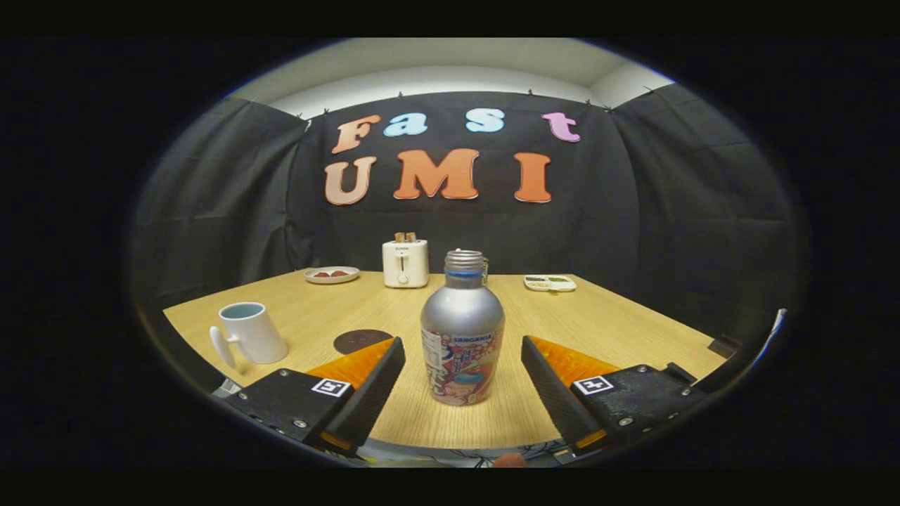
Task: Take the bottle from table, then pour the juice into the cup, finally place the bottle on the coaster
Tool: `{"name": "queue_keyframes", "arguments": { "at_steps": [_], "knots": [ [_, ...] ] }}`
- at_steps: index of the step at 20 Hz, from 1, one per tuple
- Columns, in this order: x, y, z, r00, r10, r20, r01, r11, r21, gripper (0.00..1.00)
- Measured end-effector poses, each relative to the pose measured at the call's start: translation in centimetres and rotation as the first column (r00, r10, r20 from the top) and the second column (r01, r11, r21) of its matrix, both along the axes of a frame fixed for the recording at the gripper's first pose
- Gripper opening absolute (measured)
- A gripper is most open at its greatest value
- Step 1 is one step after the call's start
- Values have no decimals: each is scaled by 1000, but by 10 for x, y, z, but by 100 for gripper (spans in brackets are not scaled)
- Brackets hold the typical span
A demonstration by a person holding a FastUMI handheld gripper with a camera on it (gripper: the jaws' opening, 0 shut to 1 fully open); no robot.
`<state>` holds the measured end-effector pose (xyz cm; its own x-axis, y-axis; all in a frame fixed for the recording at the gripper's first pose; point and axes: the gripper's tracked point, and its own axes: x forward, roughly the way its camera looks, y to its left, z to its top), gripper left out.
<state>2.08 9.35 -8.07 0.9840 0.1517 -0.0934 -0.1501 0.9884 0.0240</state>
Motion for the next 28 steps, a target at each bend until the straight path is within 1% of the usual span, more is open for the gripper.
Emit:
{"name": "queue_keyframes", "arguments": {
  "at_steps": [5,7,10,11,13,14,15,16,20,28],
  "knots": [
    [12,8,-22,999,5,-47,-6,1000,-10,99],
    [17,5,-27,998,-12,-60,11,1000,-9,99],
    [20,6,-33,996,-13,-83,14,1000,17,99],
    [20,7,-35,996,-8,-92,10,1000,27,99],
    [22,10,-39,994,-4,-108,8,1000,30,93],
    [23,9,-41,994,-11,-110,13,1000,19,88],
    [22,8,-41,994,-16,-108,17,1000,6,86],
    [21,9,-40,994,-16,-105,16,1000,1,80],
    [21,12,-37,995,-23,-102,19,999,-34,78],
    [13,24,-22,997,-34,-69,21,985,-173,78]
  ]
}}
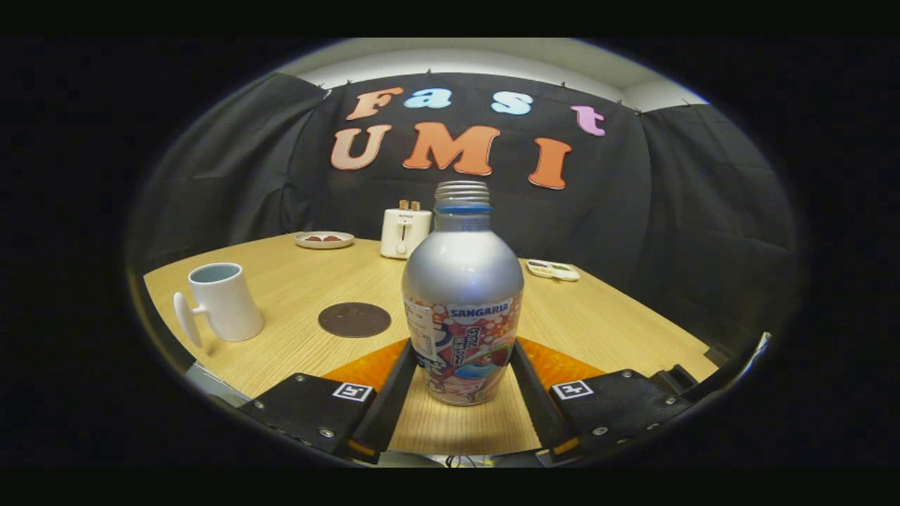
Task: Take the bottle from table, then pour the juice into the cup, finally place the bottle on the coaster
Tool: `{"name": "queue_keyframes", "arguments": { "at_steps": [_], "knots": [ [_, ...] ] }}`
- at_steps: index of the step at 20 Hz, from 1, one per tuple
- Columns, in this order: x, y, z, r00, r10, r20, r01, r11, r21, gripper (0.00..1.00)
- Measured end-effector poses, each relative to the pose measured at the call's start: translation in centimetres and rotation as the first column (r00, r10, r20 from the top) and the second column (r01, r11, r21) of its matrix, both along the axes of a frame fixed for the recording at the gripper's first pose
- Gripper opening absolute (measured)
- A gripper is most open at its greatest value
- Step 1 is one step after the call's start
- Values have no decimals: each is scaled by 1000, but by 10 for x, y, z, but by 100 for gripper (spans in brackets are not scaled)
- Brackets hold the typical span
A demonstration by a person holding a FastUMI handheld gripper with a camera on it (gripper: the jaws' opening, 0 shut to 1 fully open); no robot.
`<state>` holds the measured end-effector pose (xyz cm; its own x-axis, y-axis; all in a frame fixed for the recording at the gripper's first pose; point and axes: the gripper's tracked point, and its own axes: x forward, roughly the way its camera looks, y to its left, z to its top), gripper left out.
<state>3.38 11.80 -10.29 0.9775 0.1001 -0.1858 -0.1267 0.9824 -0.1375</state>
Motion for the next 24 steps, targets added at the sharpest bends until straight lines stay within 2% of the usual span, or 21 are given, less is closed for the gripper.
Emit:
{"name": "queue_keyframes", "arguments": {
  "at_steps": [8,11,18,24],
  "knots": [
    [-2,16,23,999,9,53,3,978,-207,77],
    [-1,26,29,998,11,62,7,960,-281,78],
    [2,49,40,995,48,88,-3,891,-453,77],
    [-4,79,55,981,117,155,3,789,-614,76]
  ]
}}
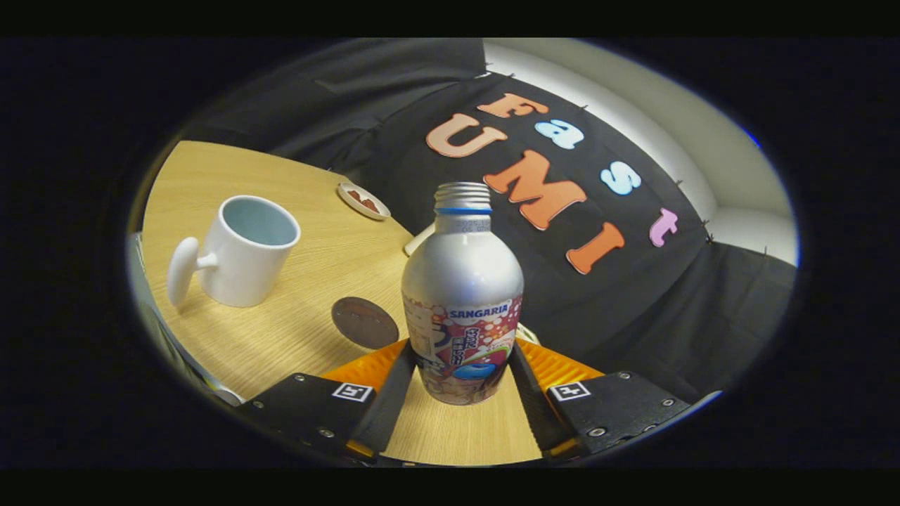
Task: Take the bottle from table, then pour the juice into the cup, finally place the bottle on the coaster
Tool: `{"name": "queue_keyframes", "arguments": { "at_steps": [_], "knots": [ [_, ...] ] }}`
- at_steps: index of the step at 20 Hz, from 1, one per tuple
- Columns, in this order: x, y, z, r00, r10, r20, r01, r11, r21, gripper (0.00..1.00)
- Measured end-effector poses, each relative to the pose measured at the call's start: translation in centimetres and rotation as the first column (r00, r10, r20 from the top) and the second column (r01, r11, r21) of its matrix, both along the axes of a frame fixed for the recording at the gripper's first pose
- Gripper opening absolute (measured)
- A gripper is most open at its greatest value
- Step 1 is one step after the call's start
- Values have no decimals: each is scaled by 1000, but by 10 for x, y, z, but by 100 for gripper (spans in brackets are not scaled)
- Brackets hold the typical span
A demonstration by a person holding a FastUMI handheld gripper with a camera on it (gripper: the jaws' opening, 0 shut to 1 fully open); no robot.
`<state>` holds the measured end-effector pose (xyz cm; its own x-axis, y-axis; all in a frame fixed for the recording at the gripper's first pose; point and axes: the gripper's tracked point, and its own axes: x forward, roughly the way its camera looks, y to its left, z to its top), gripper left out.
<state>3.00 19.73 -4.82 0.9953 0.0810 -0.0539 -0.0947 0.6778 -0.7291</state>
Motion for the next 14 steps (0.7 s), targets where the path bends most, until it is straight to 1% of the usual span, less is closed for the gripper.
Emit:
{"name": "queue_keyframes", "arguments": {
  "at_steps": [2,5,8,11,14],
  "knots": [
    [0,11,5,999,16,32,-13,997,-77,77],
    [-2,22,11,996,32,80,-16,981,-193,76],
    [-3,29,12,993,43,113,-12,965,-263,76],
    [-2,31,17,987,44,154,16,929,-370,76],
    [-1,33,20,983,64,171,22,888,-459,76]
  ]
}}
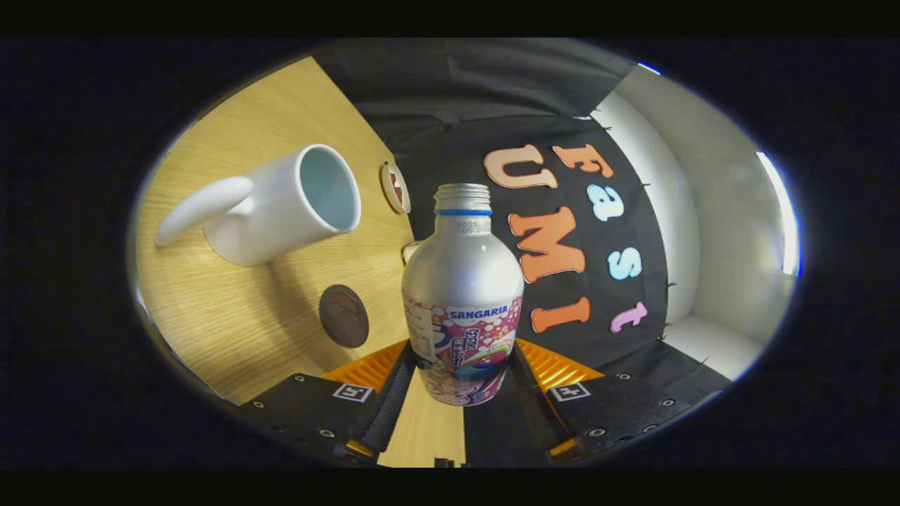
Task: Take the bottle from table, then pour the juice into the cup, finally place the bottle on the coaster
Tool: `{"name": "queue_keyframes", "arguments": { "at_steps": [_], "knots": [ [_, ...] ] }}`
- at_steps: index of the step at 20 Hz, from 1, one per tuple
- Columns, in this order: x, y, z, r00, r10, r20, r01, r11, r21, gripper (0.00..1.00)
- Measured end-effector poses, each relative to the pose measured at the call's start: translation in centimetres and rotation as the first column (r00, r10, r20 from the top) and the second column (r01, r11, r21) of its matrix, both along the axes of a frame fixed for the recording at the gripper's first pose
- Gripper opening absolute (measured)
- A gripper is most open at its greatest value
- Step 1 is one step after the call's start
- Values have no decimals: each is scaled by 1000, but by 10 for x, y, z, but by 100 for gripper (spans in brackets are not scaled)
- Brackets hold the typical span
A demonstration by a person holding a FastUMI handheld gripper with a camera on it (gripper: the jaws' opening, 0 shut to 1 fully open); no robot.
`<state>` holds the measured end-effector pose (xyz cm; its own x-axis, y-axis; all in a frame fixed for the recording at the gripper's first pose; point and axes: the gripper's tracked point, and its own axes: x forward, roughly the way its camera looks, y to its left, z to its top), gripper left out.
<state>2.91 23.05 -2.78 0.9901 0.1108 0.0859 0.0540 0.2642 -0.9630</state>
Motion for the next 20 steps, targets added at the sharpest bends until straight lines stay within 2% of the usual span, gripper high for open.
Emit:
{"name": "queue_keyframes", "arguments": {
  "at_steps": [10,20],
  "knots": [
    [3,2,19,999,7,39,3,974,-226,76],
    [-4,6,15,999,26,48,-7,932,-363,76]
  ]
}}
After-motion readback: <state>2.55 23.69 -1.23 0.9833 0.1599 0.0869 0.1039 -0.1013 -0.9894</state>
